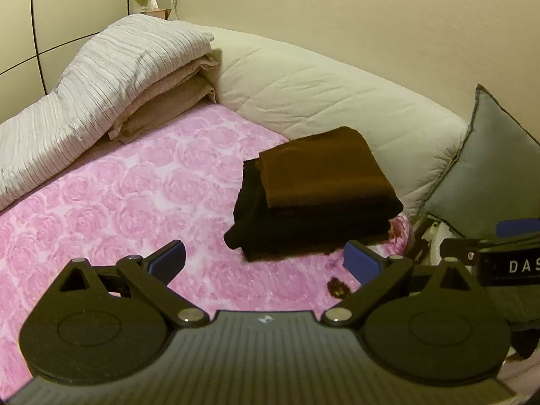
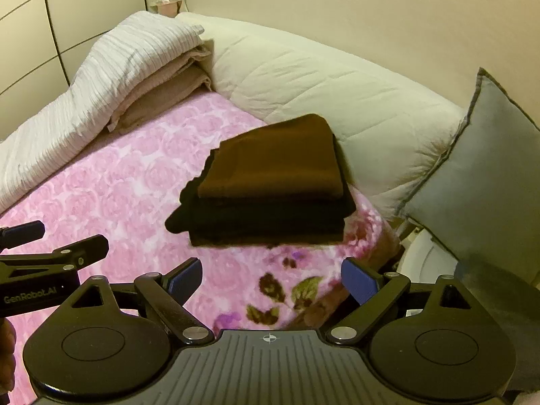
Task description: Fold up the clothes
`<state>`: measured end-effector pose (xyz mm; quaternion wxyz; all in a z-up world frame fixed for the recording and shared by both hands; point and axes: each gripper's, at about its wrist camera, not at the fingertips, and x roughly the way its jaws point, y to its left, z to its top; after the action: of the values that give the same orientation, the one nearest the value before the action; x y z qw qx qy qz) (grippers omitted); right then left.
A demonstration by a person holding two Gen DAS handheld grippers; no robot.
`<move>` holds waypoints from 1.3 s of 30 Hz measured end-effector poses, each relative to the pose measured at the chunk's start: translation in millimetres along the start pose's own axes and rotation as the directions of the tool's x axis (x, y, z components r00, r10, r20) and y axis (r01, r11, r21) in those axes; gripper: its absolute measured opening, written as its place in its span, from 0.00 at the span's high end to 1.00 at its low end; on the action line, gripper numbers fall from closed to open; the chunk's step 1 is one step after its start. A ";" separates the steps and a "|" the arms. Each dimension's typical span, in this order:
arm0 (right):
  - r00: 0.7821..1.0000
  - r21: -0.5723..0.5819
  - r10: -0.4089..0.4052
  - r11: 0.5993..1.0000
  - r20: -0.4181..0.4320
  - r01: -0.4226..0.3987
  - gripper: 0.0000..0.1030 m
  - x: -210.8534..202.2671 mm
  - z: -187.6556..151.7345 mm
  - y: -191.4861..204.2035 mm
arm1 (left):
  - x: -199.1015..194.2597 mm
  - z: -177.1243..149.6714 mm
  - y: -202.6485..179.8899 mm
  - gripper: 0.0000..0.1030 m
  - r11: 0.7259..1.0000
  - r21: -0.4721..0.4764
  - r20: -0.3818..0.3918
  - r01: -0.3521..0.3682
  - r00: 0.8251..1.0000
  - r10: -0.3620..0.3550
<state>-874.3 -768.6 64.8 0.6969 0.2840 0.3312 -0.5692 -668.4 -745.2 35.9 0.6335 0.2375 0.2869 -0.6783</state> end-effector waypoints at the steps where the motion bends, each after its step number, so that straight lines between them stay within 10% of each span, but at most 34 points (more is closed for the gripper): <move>1: 1.000 0.000 -0.003 1.000 -0.001 0.003 0.11 -0.2 -1.1 -0.3 | -0.2 -0.6 -1.0 0.04 1.000 0.003 0.000 0.003 1.000 -0.003; 39: 0.997 -0.039 0.058 0.997 -0.047 -0.060 0.11 76.1 68.7 -59.5 | 75.1 49.2 -45.3 0.04 0.995 0.010 -0.080 -0.100 0.992 0.100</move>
<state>-913.0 -879.1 46.5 0.7113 0.2921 0.3500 -0.5350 -717.8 -831.9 24.0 0.6539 0.2806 0.2979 -0.6364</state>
